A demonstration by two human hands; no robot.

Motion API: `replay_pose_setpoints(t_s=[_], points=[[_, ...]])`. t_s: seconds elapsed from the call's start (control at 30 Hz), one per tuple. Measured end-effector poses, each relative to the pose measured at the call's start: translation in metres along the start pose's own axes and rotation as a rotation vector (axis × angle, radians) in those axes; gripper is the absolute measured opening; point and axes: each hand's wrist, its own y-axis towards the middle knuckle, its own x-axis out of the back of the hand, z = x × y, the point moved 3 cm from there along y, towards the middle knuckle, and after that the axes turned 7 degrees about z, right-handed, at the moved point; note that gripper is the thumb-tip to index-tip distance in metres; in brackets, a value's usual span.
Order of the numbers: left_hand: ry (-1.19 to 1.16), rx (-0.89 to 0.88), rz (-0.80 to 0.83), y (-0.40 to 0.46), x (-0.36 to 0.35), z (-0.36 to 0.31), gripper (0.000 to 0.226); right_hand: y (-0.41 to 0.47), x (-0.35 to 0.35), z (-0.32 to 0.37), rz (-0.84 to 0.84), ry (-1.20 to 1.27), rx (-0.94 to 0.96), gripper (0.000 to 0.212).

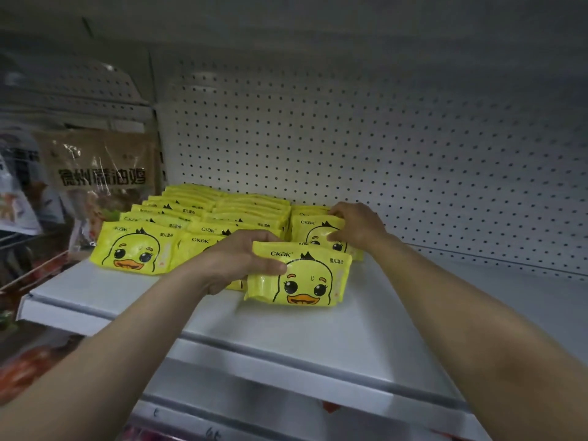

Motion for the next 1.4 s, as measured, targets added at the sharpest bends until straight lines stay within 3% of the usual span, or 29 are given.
replay_pose_setpoints(t_s=[0.07,0.13,0.23,0.33,0.47,0.53,0.6,0.73,0.9,1.03,1.17,1.4], points=[[-0.007,-0.012,0.012,0.002,-0.006,-0.004,0.049,-0.006,0.001,0.000,-0.046,0.013,0.027,0.059],[-0.026,-0.024,0.001,0.007,-0.009,-0.006,0.044,-0.020,0.013,0.011,-0.082,0.198,0.085,0.049],[-0.083,-0.044,0.018,0.014,-0.012,-0.010,0.039,-0.058,0.034,0.037,0.197,0.606,0.157,0.030],[-0.112,-0.093,0.009,0.022,-0.014,-0.017,0.030,-0.085,0.039,0.048,0.433,0.446,0.262,0.029],[-0.153,-0.160,-0.057,0.031,-0.019,-0.022,0.017,-0.084,0.034,0.038,0.337,0.293,0.214,0.032],[0.058,-0.196,-0.219,0.032,-0.016,-0.019,0.016,-0.077,0.033,0.027,0.244,0.275,0.149,0.043],[0.417,-0.226,-0.371,0.033,-0.011,-0.008,0.023,-0.069,0.032,0.015,0.172,0.245,0.069,0.063],[0.872,-0.212,-0.373,0.037,-0.004,0.025,0.048,-0.049,0.022,0.009,0.222,0.077,0.032,0.076],[1.149,-0.177,-0.412,0.042,-0.002,0.036,0.086,-0.027,0.009,0.025,0.249,-0.084,0.045,0.072],[1.218,-0.110,-0.476,0.043,0.008,0.037,0.090,-0.014,0.000,0.029,0.200,-0.184,0.041,0.074],[1.202,-0.112,-0.460,0.047,0.013,0.044,0.110,-0.007,-0.005,0.030,0.184,-0.188,0.038,0.077],[1.167,-0.163,-0.446,0.054,0.012,0.051,0.106,0.002,-0.013,0.042,0.166,-0.161,0.013,0.077]])
